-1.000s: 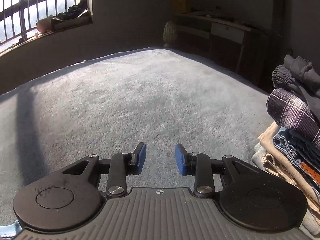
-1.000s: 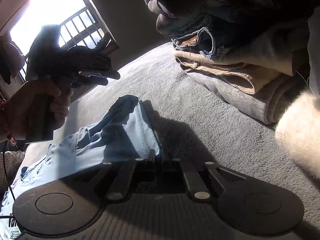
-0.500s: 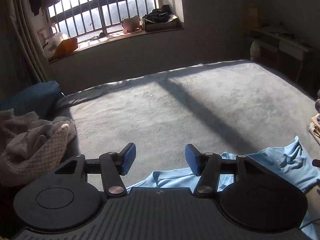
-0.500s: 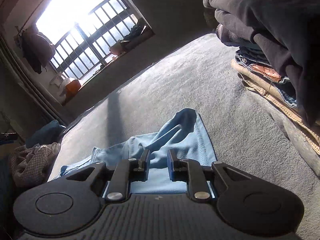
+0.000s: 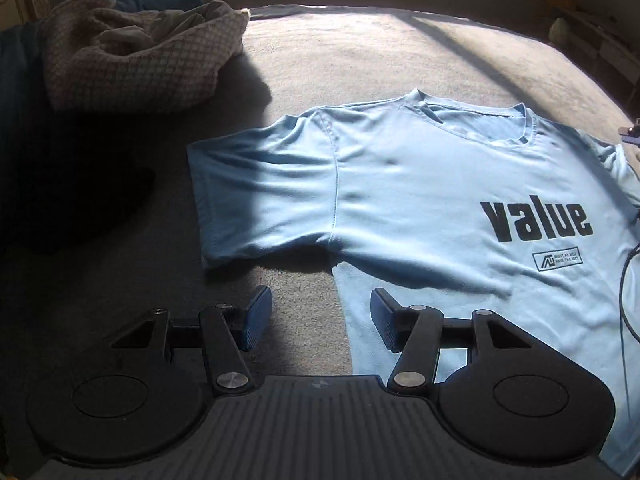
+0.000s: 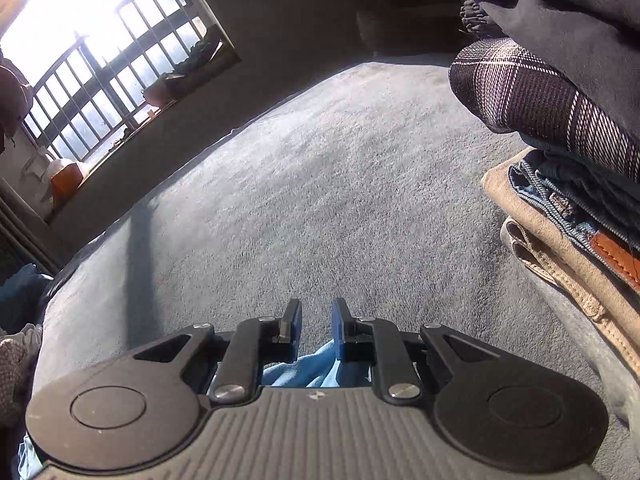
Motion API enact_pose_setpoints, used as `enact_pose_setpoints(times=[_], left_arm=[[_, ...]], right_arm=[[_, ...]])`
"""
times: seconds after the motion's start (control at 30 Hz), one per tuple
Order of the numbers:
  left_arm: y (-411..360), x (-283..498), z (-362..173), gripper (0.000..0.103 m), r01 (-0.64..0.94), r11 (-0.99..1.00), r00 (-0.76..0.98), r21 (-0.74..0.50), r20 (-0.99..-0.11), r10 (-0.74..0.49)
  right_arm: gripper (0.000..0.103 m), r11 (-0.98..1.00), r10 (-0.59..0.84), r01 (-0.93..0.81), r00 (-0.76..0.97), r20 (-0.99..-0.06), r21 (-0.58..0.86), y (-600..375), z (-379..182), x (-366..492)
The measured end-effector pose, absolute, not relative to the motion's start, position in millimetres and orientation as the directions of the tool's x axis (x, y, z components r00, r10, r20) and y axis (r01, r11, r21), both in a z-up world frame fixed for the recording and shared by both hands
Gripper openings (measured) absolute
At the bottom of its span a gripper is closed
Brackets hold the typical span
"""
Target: Fold clothes
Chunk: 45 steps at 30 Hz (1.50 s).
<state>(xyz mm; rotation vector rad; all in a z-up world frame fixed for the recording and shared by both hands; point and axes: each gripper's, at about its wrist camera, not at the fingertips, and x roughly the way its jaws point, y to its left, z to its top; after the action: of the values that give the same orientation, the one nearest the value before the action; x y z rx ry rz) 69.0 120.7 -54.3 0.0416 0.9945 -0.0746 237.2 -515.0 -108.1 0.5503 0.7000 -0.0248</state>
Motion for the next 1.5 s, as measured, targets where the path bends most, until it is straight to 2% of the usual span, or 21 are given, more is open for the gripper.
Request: enact_pose_setpoints(times=[0.07,0.2,0.43,0.7,0.83,1.07,1.17,1.23,1.27,1.5], left_arm=[[131,60,-63,0.055,0.099,0.995,0.529,-0.012,-0.846,-0.063],[139,47,-82,0.055,0.135,0.983,0.47,-0.127,-0.865,-0.177],[136,25,-95,0.055,0.16,0.955,0.454,-0.25,-0.84,-0.296],[135,-13,-100,0.054,0.177,0.937,0.428,-0.301,-0.834,-0.349],[133,-28,-102,0.051,0.166,0.936,0.394,-0.309,-0.85,-0.351],[117,-41,-105,0.039,0.211,0.945,0.394,-0.251,-0.863,-0.318],[114,-44,-109,0.02,0.211,0.947,0.389,-0.243,-0.868,-0.309],[114,-46,-112,0.002,0.201,0.951,0.389,-0.236,-0.872,-0.299],[115,-47,-114,0.0,0.195,0.953,0.392,-0.232,-0.872,-0.292],[129,-52,-114,0.0,0.162,0.937,0.37,-0.31,-0.861,-0.349]], right_arm=[[0.018,0.853,0.216,0.157,0.762,-0.61,0.498,-500,-99,220],[0.018,0.811,0.326,0.103,0.738,-0.591,0.576,-476,-72,195],[0.018,0.733,0.523,-0.091,0.709,-0.473,0.674,-428,4,139],[0.019,0.497,0.768,-0.166,0.541,-0.342,0.852,-369,3,79],[0.019,0.354,0.854,-0.098,0.439,-0.279,0.93,-341,-21,61],[0.019,0.404,0.87,-0.03,0.322,-0.374,0.914,-284,-54,47],[0.019,0.419,0.868,-0.042,0.312,-0.386,0.907,-270,-56,39],[0.019,0.427,0.866,-0.042,0.305,-0.395,0.903,-264,-56,33],[0.019,0.439,0.861,-0.046,0.309,-0.405,0.897,-262,-55,30],[0.019,0.507,0.823,-0.065,0.334,-0.46,0.86,-261,-55,19]])
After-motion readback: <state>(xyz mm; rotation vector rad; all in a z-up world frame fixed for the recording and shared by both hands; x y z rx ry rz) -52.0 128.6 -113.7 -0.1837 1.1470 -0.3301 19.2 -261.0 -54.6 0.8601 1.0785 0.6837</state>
